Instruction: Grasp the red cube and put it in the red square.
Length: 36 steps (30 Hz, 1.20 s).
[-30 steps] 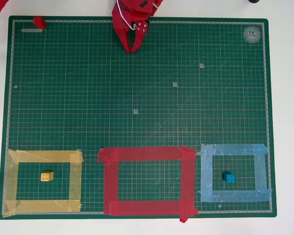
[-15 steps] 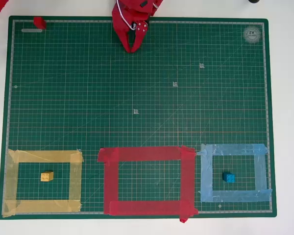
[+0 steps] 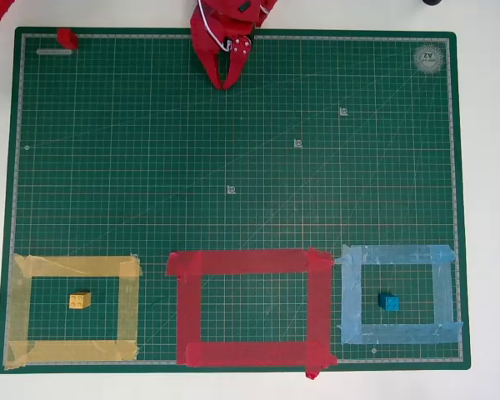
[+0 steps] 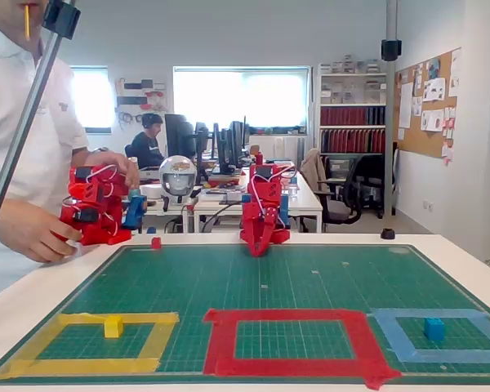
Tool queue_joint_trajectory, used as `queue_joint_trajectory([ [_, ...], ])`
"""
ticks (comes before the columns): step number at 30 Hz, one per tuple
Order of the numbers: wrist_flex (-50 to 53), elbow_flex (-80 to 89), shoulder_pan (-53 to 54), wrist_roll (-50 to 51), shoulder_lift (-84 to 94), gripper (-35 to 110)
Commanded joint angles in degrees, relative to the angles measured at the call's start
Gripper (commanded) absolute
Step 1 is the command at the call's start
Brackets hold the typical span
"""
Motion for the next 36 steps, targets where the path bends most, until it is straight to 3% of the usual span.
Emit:
queue_joint_trajectory([
  [1, 0.79, 0.26, 0.70, -0.79, 2.11, -1],
  [21, -0.35, -2.81, 0.35, -1.23, -3.96, -1],
  [28, -0.35, -37.71, 2.29, -1.23, -34.80, -1],
  [36, 5.45, -85.08, 20.57, -1.14, -71.54, -1],
])
